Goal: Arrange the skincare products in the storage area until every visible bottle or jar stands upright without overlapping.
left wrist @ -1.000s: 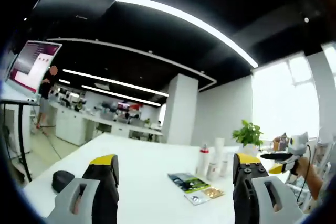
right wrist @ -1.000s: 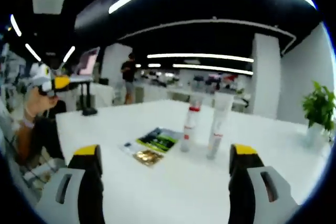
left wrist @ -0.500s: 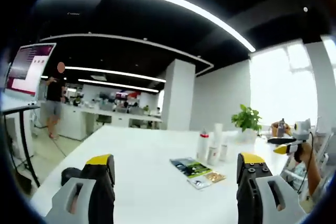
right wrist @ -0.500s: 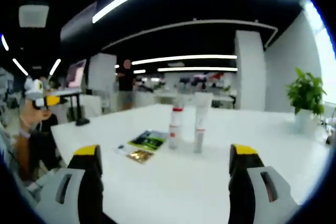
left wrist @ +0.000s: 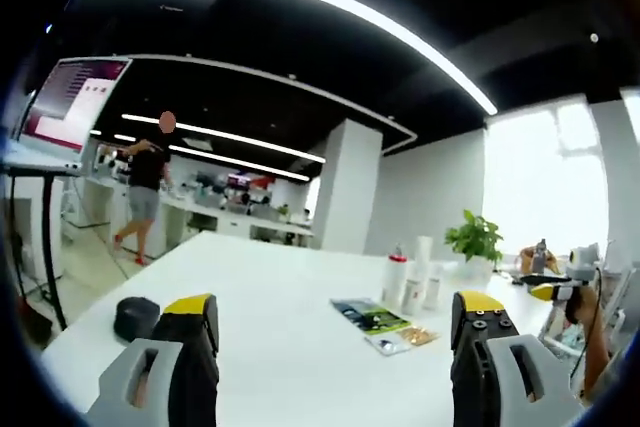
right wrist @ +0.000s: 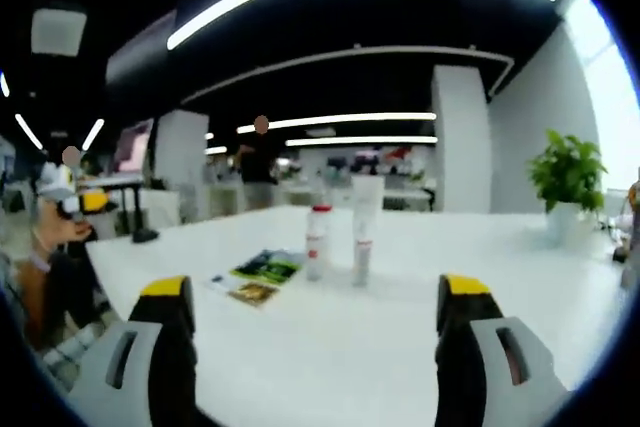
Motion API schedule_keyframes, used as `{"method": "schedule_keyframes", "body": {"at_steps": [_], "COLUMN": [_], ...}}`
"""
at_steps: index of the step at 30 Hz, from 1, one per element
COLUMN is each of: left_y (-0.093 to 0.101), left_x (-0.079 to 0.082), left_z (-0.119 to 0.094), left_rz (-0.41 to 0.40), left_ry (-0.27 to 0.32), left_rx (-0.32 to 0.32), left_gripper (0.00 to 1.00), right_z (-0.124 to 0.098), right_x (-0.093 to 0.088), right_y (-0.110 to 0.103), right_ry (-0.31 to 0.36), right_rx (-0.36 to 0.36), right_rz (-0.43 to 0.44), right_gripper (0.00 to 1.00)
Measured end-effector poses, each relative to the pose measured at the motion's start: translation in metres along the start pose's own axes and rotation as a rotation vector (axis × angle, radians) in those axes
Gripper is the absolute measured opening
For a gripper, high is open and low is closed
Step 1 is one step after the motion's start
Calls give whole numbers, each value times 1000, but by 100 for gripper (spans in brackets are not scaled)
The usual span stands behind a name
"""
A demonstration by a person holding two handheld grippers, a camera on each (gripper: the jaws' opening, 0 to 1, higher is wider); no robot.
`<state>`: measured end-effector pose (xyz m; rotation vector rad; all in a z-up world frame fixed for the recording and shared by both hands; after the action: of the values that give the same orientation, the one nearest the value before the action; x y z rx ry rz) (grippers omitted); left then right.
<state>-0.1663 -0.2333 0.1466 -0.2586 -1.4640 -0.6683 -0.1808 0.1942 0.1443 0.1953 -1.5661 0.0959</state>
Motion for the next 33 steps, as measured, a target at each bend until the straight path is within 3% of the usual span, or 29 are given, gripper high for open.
{"method": "schedule_keyframes", "body": {"at_steps": [8,24,33], "left_y": [0,7,11], "left_x": [-8,-12,-16], "left_z": [-6,-10,-7], "left_rz": [13,3,12], "left_ry": [-5,14,-5], "left_rx": [-12,-28,-39], "left_gripper": [100,100,99], "right_z": [1,-8,-9], "right_x": [-14,-18,-23], "right_y": [-1,-3,-6], "right_ry": [-35,-32,-43], "right_rx": [-10,-9,9], "right_rz": [-30,-36,-29], "right_gripper": [100,100,100]}}
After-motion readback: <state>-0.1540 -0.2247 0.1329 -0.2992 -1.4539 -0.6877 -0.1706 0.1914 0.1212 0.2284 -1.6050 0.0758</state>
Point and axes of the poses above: the point that each gripper's makers call its tool centre point, and the gripper's own axes: z roughly forward along the fingers, y roughly to its right, x roughly out of its top, the point moved 2 cm from there along -z, roughly backward along the fingers, and after that the axes turned 13 degrees about -x, right-handed, at the moved point
